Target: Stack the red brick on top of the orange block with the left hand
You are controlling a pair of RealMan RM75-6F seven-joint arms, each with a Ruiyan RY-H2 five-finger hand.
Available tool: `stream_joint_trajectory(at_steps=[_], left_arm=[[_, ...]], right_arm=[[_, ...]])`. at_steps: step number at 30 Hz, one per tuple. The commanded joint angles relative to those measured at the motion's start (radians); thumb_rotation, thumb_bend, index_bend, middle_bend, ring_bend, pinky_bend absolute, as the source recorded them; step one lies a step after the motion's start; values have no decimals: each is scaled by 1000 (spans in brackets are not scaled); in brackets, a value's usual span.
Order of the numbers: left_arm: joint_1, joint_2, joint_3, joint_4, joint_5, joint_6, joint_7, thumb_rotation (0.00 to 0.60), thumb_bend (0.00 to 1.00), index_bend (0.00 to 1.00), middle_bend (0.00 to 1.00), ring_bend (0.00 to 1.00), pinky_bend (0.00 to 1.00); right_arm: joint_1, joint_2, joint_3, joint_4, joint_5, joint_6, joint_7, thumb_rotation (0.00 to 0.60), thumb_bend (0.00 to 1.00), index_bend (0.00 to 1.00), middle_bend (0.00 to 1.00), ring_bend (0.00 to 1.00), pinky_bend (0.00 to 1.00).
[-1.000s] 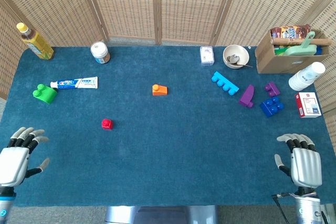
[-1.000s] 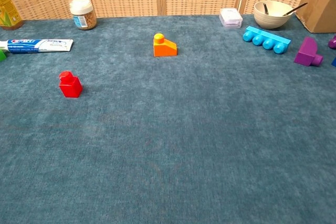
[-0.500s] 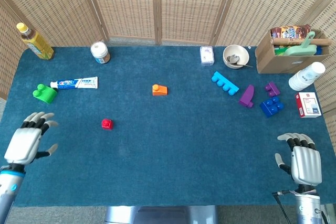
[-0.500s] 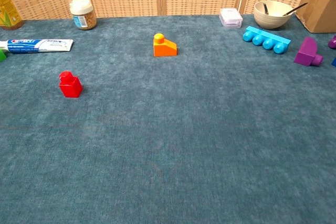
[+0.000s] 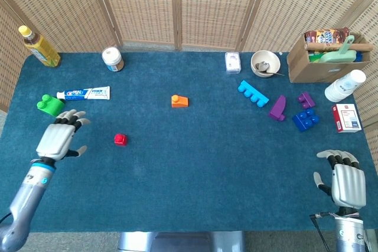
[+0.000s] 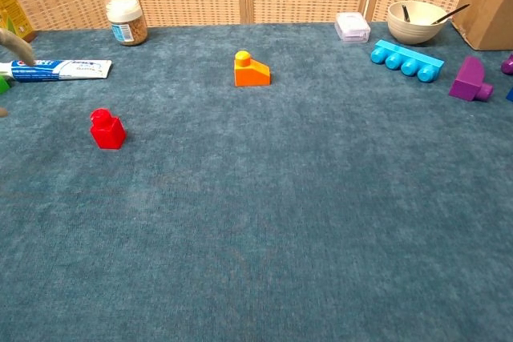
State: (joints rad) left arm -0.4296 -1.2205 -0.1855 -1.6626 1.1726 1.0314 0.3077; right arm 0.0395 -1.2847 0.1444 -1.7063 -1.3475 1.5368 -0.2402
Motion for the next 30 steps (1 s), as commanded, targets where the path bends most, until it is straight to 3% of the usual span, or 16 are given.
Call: stream_joint_trajectory(at_steps=[1,30], left_arm=[[-30,-27,0,22,-30,-28,23,598,303,252,151,108,115],[-151,-211,35,174,-93,-85,30,588,302,325,187,118,138]], right_arm=[[1,-1,2,2,2,-1,1,600,266,370,356,252,221],[-17,20,-2,3,20,15,15,600,268,371,356,252,221]])
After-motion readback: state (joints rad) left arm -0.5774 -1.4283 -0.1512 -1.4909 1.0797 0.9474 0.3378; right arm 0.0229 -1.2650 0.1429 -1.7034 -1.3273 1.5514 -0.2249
